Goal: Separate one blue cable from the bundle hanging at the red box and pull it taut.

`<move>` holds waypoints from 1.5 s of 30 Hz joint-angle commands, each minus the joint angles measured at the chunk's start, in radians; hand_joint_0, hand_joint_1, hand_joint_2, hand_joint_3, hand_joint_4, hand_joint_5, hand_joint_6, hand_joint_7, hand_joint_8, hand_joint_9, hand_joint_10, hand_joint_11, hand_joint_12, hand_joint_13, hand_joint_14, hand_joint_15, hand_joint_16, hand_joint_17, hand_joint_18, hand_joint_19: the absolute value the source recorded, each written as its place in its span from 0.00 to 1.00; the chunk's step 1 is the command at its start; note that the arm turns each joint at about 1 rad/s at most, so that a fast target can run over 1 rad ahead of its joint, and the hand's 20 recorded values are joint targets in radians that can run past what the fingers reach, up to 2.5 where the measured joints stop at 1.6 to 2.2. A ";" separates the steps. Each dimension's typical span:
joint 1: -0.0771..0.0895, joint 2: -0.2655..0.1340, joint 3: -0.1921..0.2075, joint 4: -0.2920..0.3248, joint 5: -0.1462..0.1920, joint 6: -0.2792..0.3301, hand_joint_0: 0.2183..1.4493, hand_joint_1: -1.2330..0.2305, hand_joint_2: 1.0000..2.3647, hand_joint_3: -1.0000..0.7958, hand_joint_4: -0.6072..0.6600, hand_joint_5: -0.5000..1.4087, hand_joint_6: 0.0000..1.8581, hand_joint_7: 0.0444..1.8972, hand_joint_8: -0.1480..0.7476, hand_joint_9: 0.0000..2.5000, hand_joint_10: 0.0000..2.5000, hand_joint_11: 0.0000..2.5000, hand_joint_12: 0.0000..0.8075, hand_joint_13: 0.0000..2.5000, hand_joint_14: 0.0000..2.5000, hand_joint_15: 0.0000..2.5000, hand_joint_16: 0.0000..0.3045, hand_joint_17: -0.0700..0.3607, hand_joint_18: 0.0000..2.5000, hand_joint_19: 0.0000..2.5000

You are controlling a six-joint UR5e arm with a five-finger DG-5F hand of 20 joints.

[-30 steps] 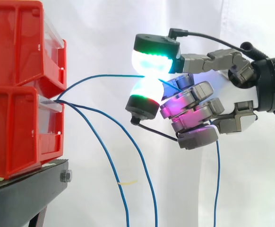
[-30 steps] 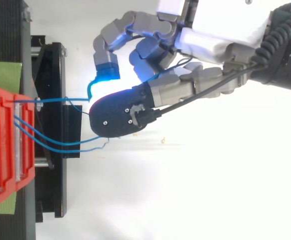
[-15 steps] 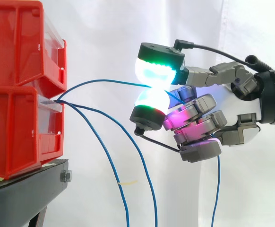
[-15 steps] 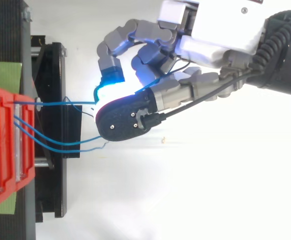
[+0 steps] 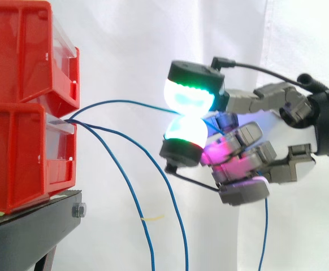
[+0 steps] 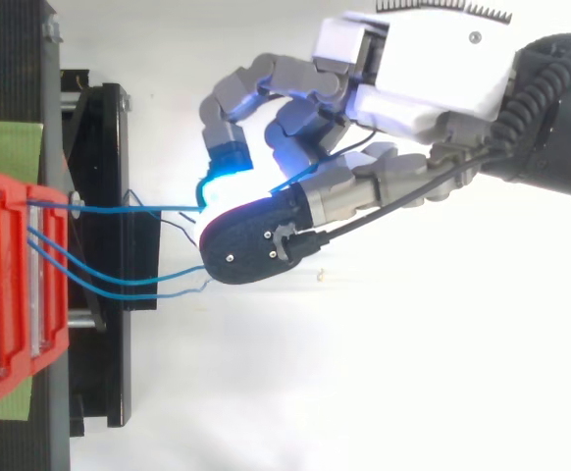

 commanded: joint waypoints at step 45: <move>0.005 0.082 -0.080 0.068 0.133 -0.138 0.29 0.38 0.00 0.28 0.62 0.16 0.50 0.57 0.53 0.34 0.81 0.52 0.45 0.41 0.76 0.54 0.15 0.40 0.46 0.56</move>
